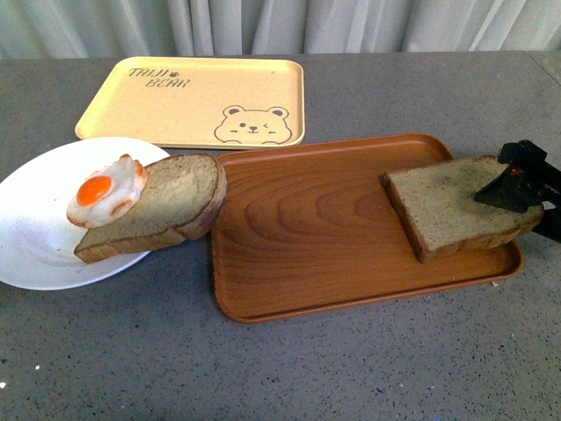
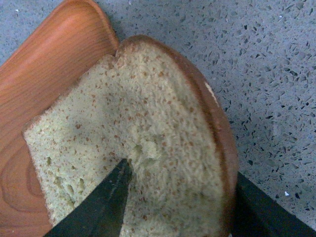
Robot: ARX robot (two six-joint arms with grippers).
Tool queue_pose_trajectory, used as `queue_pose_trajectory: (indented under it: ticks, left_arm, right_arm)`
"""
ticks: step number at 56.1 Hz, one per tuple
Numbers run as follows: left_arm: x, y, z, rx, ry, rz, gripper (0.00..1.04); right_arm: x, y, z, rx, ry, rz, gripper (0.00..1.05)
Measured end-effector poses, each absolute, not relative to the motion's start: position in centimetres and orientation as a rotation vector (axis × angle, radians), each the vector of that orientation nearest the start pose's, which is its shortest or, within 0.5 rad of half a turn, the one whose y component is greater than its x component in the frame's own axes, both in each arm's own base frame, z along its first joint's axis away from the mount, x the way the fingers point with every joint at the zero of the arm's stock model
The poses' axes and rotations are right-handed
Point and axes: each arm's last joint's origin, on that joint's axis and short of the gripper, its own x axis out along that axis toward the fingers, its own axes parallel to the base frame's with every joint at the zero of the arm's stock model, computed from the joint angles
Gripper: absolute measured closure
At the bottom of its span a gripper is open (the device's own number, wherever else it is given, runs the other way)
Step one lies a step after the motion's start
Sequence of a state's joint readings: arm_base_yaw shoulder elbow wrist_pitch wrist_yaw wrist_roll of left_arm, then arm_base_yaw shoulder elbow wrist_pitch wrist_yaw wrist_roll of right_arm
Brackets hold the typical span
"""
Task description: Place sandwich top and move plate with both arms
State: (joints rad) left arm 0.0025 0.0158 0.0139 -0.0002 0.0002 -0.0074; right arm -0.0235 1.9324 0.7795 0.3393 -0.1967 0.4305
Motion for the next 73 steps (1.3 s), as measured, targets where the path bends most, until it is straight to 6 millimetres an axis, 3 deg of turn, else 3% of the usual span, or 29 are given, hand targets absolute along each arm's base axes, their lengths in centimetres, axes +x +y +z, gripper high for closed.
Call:
queue_pose_trajectory:
  ticks: [9, 16, 21, 28, 36, 44, 57, 65, 73]
  left_arm:
    - [9.8, 0.0, 16.7, -0.007, 0.002, 0.002, 0.09]
    - [9.8, 0.0, 16.7, -0.007, 0.002, 0.002, 0.09]
    - [9.8, 0.0, 16.7, -0.007, 0.002, 0.003, 0.09]
    - [9.8, 0.0, 16.7, -0.007, 0.002, 0.003, 0.09]
    - [9.8, 0.0, 16.7, -0.007, 0.002, 0.002, 0.09]
    - [9.8, 0.0, 16.7, -0.007, 0.002, 0.002, 0.09]
    - [9.8, 0.0, 16.7, -0.007, 0.002, 0.002, 0.09]
    - [9.8, 0.0, 16.7, -0.007, 0.002, 0.002, 0.09]
    - [9.8, 0.0, 16.7, -0.007, 0.002, 0.002, 0.09]
  right_arm:
    - [33.2, 0.0, 9.8, 0.522, 0.793, 0.016, 0.82]
    - [33.0, 0.8, 12.7, 0.543, 0.726, 0.062, 0.99]
    - [33.1, 1.7, 14.5, 0.554, 0.685, 0.098, 1.02]
    - [34.0, 4.4, 17.6, 0.568, 0.612, 0.179, 1.02]
    - [35.9, 11.0, 21.0, 0.560, 0.542, 0.338, 1.02]
    - [37.3, 16.2, 21.1, 0.566, 0.556, 0.433, 1.02]
    - [38.5, 23.4, 18.9, 0.559, 0.632, 0.539, 1.02]
    - [38.1, 26.4, 18.1, 0.570, 0.666, 0.593, 1.02]
    - [36.9, 28.0, 17.6, 0.561, 0.692, 0.629, 1.02]
